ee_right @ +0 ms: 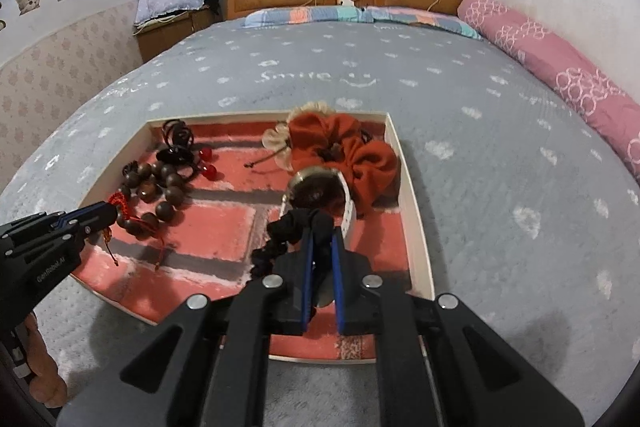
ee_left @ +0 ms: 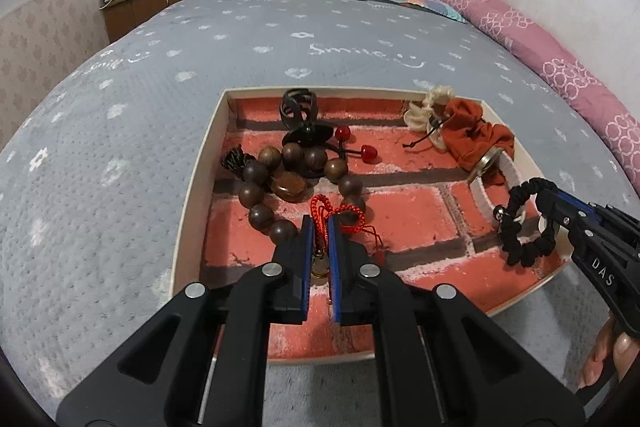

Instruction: Organize jewelry

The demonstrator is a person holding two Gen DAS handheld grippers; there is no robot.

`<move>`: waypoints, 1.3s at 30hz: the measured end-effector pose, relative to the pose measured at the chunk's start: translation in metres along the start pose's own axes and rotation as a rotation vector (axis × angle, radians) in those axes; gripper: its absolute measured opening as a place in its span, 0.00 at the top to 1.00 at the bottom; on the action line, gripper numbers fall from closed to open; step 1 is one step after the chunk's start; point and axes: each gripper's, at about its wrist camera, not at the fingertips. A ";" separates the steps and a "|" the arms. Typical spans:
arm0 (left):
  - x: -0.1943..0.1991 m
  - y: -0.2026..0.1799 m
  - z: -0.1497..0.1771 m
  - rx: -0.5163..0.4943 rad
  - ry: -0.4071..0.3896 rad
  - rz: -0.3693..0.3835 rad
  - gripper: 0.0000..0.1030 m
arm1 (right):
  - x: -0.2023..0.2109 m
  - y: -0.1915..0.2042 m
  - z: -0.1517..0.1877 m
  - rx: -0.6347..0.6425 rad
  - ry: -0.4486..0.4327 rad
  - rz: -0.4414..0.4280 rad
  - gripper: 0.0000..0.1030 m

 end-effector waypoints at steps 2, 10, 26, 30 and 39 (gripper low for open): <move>-0.007 0.001 0.002 0.002 0.012 -0.001 0.94 | -0.004 0.000 0.003 0.000 0.001 0.001 0.91; -0.019 0.004 0.011 0.002 0.035 -0.017 0.94 | -0.014 -0.003 0.009 -0.009 0.022 -0.002 0.91; -0.004 0.006 0.018 -0.024 0.009 -0.063 0.55 | -0.015 -0.002 0.024 -0.008 0.037 -0.019 0.88; 0.011 0.009 0.018 -0.018 -0.009 -0.054 0.40 | -0.009 -0.003 0.024 -0.011 0.033 -0.024 0.63; 0.062 0.012 0.020 -0.027 -0.091 -0.061 0.04 | 0.027 -0.007 0.017 -0.005 -0.049 -0.013 0.26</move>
Point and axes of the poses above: each gripper's, at about its wrist camera, not at the fingertips, and x roughly against the way its jaws point, y to its left, z to its underside, and after that the axes turned 4 degrees about x, right-handed
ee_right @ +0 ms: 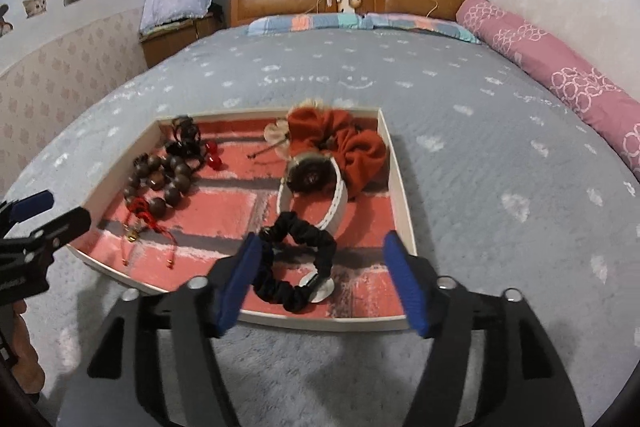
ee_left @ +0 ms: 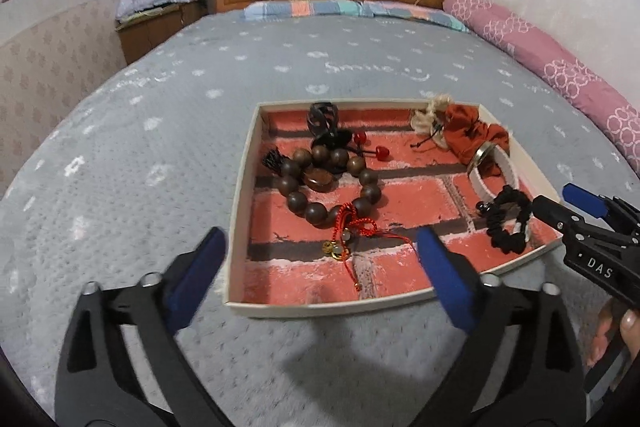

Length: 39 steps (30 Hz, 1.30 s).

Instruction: Organize jewelry

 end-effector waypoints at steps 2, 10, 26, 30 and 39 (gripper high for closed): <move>0.015 0.003 0.001 0.007 -0.025 -0.004 0.05 | 0.013 0.001 0.000 0.004 -0.024 0.008 0.19; 0.073 0.014 0.013 0.002 -0.081 -0.038 0.05 | 0.082 0.013 0.009 0.024 -0.121 0.046 0.09; 0.221 0.035 0.083 0.056 -0.175 -0.068 0.05 | 0.239 0.053 0.066 0.029 -0.196 0.061 0.04; 0.252 0.039 0.101 0.052 -0.172 -0.081 0.05 | 0.282 0.066 0.085 0.049 -0.225 0.088 0.04; 0.320 0.037 0.130 0.053 -0.224 -0.100 0.05 | 0.343 0.080 0.112 0.041 -0.265 0.117 0.04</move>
Point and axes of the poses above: each gripper's, at about its wrist camera, not at the fingertips, and x roughly against the way its jaws point, y to its left, z to its underside, and after that the axes turned 4 degrees about x, right-handed
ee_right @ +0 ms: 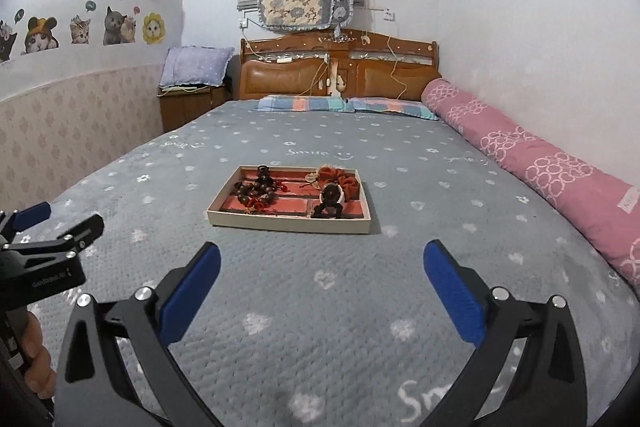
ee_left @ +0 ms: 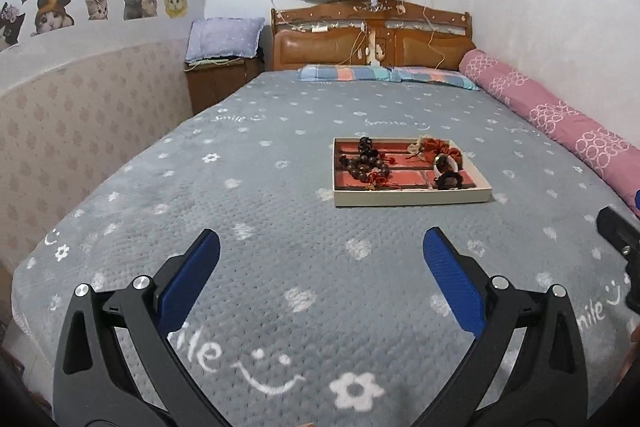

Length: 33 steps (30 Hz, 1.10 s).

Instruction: Organize jewelry

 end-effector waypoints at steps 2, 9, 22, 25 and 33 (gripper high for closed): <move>0.008 -0.002 0.001 -0.004 0.003 0.016 0.05 | 0.008 0.002 0.001 0.007 -0.007 0.007 0.04; 0.022 -0.005 -0.002 0.000 -0.018 0.042 0.04 | 0.022 -0.003 0.001 -0.018 -0.016 0.024 0.04; 0.028 -0.013 -0.002 -0.011 -0.039 0.058 0.05 | 0.025 -0.006 0.004 -0.017 -0.006 0.036 0.04; 0.028 -0.012 -0.002 0.002 -0.029 0.083 0.04 | 0.028 -0.006 0.004 -0.012 -0.015 0.040 0.04; 0.032 -0.013 -0.002 -0.006 -0.047 0.070 0.04 | 0.031 -0.005 0.005 -0.022 -0.020 0.043 0.04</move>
Point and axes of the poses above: each gripper's, at about its wrist camera, not at the fingertips, and x roughly against the way its jaws point, y to its left, z to its underside, and after that the axes turned 4 degrees about x, right-handed
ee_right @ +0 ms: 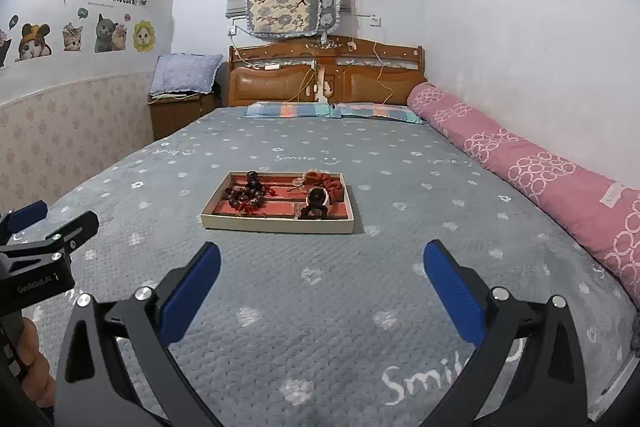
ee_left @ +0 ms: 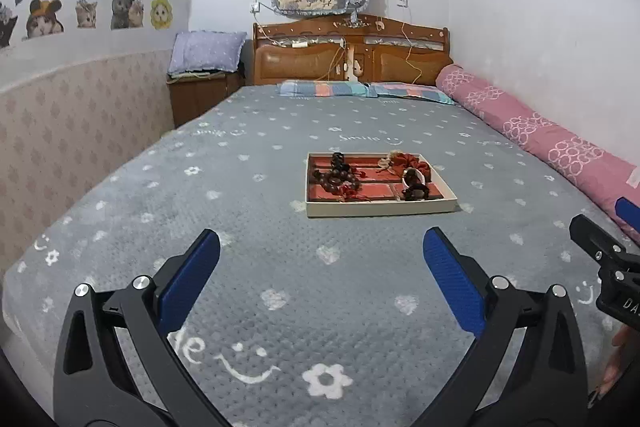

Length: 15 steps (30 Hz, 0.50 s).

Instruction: Organize jewelry

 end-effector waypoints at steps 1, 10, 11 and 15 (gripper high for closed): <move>0.000 0.000 0.000 0.001 -0.002 0.000 0.04 | 0.000 0.000 0.000 -0.001 0.001 0.001 0.04; 0.000 0.001 -0.001 0.008 0.004 -0.001 0.04 | 0.002 0.003 -0.001 -0.007 0.005 -0.003 0.04; 0.000 0.002 -0.001 0.011 0.006 -0.001 0.04 | 0.002 0.003 -0.002 -0.007 0.004 -0.003 0.04; 0.001 0.002 -0.001 0.013 -0.001 -0.003 0.04 | 0.002 0.003 -0.002 -0.009 -0.001 -0.001 0.04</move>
Point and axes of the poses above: each gripper's, at about its wrist camera, not at the fingertips, and x roughly against the way its jaws point, y to its left, z to its underside, and after that the axes turned 4 degrees about x, right-handed
